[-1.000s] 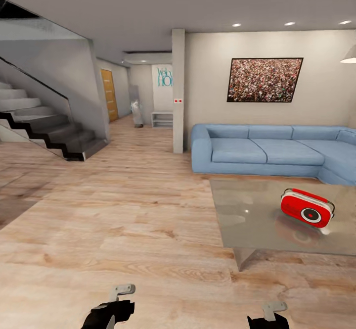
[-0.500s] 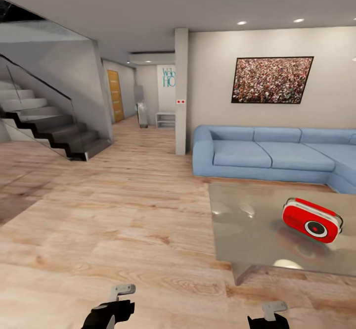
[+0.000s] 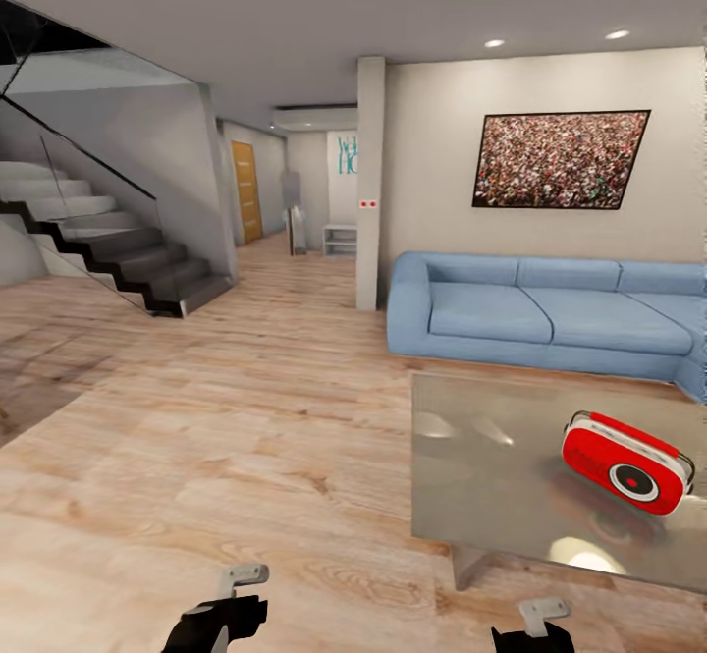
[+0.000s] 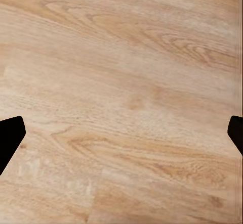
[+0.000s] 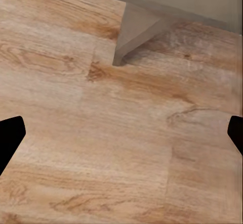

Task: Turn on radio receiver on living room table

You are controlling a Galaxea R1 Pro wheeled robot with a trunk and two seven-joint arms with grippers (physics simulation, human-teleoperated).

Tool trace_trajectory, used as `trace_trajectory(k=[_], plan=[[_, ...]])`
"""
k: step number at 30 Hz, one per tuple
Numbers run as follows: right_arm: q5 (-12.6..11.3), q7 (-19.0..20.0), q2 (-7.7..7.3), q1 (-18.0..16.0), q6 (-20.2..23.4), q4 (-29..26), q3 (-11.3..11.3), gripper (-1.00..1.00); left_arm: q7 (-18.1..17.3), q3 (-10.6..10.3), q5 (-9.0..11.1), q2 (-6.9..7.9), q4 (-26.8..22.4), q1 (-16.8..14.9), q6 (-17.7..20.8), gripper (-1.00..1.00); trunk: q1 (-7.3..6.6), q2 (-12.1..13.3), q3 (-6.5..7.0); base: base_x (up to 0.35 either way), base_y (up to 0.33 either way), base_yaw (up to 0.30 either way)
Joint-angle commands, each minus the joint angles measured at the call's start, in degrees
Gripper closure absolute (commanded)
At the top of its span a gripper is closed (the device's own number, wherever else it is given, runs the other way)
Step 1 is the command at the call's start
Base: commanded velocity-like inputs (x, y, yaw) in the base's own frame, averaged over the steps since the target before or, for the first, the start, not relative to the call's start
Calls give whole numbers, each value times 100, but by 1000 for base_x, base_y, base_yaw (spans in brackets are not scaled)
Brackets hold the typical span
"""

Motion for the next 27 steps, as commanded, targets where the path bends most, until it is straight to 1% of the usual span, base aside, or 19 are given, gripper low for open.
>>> trace_trajectory(k=[1,17,27], plan=[[1,0,0,0,-1,0,-1,-100,0,0,0,-1,0,0,0,-100,0,0,2,26,-330,-78],[6,0,0,0,3,0,3,-100,1,0,0,3,0,-1,0,-100,0,0,74,2,-334,-224],[6,0,0,0,-2,0,4,-100,1,0,-5,3,0,-1,0,-100,0,0,81,1,-334,-30]])
